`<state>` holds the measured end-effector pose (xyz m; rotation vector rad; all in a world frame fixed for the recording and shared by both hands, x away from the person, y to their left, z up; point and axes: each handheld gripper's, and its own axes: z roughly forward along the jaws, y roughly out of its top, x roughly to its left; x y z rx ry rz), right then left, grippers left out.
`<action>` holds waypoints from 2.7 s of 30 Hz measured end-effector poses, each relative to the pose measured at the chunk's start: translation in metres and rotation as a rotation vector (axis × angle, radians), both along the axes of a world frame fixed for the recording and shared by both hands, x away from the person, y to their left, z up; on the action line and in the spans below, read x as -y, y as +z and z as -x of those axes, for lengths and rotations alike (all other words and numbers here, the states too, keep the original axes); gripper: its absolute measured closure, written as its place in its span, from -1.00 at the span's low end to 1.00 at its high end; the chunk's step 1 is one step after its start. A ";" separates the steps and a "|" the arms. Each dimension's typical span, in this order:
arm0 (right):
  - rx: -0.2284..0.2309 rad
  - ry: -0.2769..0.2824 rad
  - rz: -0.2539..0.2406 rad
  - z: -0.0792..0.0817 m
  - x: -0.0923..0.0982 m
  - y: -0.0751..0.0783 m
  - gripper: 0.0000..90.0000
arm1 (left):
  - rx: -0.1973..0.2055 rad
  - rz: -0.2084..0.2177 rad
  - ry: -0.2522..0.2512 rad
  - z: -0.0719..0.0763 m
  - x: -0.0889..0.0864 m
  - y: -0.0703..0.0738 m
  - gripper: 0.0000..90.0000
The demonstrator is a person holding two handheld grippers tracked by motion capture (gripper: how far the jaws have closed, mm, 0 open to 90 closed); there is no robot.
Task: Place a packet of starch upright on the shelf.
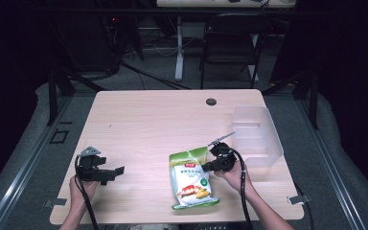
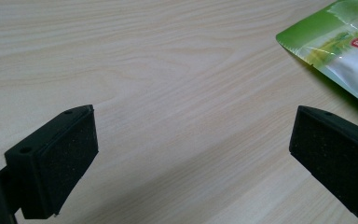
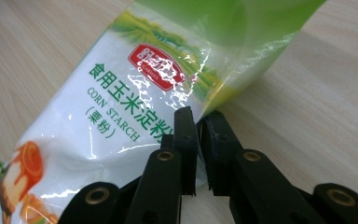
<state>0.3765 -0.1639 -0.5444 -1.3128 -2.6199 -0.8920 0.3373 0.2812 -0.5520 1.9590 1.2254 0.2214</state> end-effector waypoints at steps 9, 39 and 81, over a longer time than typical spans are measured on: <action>-0.013 -0.086 -0.088 -0.017 0.007 -0.009 -0.14 | -0.001 0.002 -0.002 -0.001 0.000 0.000 -0.98; 0.025 -0.030 -0.152 -0.008 0.012 0.002 0.91 | -0.003 0.006 -0.001 0.001 0.000 0.000 -0.95; 0.257 -0.022 -0.171 0.028 0.030 0.059 0.94 | 0.000 -0.002 0.007 0.002 -0.002 0.000 -0.95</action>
